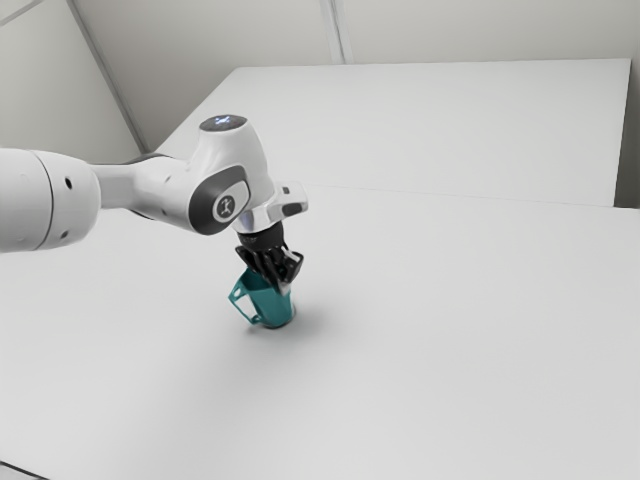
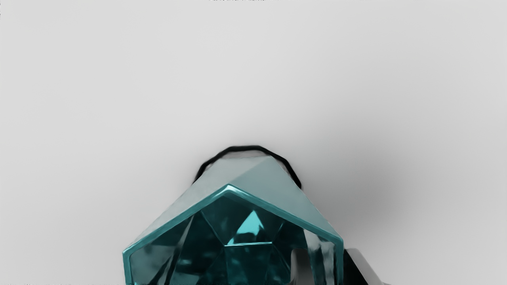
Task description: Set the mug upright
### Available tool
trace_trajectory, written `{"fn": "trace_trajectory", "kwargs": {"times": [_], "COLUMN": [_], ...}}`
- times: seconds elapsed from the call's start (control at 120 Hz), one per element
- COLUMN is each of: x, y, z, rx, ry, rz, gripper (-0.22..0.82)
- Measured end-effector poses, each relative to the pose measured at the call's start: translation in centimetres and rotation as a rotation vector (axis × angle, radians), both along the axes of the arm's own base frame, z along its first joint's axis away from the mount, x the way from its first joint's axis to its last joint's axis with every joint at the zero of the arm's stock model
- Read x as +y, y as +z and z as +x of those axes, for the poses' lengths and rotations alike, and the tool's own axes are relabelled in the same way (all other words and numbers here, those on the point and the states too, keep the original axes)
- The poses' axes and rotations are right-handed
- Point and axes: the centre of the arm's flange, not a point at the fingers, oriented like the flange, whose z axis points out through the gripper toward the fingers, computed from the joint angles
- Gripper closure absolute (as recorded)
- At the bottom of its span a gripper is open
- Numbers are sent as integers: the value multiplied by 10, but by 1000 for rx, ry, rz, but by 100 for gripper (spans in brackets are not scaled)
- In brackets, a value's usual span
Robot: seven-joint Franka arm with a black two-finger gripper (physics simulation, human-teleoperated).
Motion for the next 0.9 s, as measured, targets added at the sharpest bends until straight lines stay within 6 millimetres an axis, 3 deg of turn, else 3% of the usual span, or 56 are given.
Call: {"fn": "trace_trajectory", "kwargs": {"times": [0.108, 0.267, 0.342, 0.417, 0.567, 0.708, 0.9], "x": [-2, -8, -12, -11, 15, 43, 60], "y": [10, 59, 92, 143, 205, 230, 231], "z": [-1, -6, 3, 17, 24, 18, 13], "rx": [-15, -58, -73, -107, -125, -95, -44], "ry": [16, 45, 54, 57, 67, 88, 92], "rz": [-2, -23, -45, -64, -63, -50, -42], "gripper": [35, 17, 12, 8, 4, 2, 1]}}
